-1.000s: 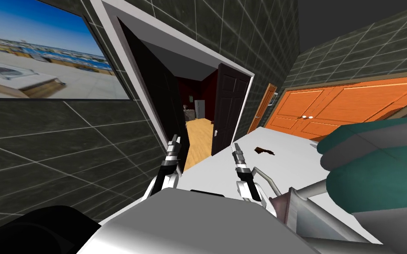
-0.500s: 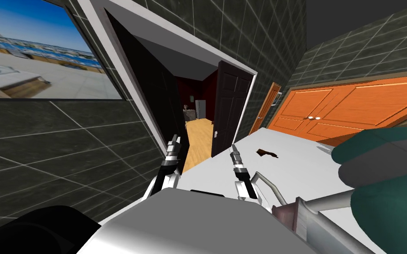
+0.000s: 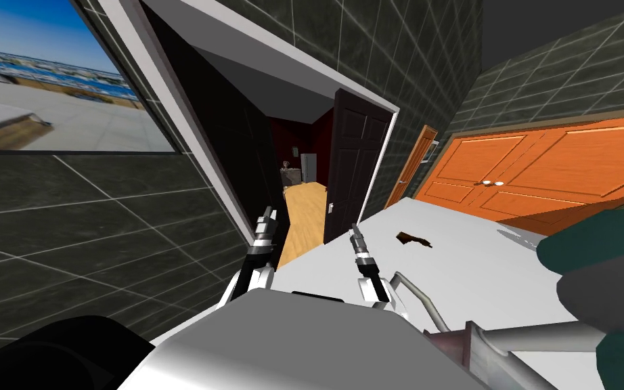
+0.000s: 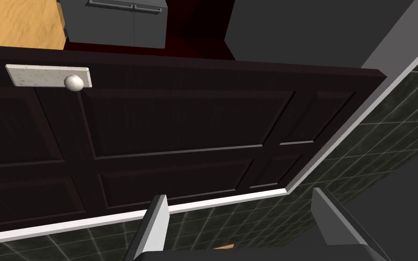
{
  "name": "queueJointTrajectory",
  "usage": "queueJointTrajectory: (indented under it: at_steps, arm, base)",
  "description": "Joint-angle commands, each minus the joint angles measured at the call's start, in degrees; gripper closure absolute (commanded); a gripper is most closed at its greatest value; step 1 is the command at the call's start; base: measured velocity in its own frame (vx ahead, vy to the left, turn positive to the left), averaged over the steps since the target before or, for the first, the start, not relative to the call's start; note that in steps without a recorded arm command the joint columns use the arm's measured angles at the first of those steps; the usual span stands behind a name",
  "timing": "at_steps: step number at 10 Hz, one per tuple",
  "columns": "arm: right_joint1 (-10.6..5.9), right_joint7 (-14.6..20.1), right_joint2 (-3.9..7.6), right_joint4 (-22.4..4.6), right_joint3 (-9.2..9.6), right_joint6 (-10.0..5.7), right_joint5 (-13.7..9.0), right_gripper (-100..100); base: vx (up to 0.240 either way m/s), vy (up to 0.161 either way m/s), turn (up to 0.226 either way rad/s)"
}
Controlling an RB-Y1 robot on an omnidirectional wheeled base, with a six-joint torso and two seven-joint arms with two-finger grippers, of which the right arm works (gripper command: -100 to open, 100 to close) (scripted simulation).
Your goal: Push the door open
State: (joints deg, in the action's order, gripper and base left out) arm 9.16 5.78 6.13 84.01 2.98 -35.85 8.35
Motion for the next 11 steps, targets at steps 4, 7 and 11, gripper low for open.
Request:
queueJointTrajectory:
  at_steps: [4, 7, 11]
  arm:
    - [-2.50, 1.2, -0.08, -6.1, 0.67, -1.51, 1.2, -100]
    - [-4.11, 1.9, -0.12, -10.1, 1.06, -2.51, 1.9, -100]
    - [-6.23, 2.9, -0.26, -15.4, 1.57, -3.81, 2.8, -100]
  base:
    - [0.093, -0.066, 0.043]
    - [0.085, -0.059, 0.040]
    - [0.088, -0.059, 0.042]
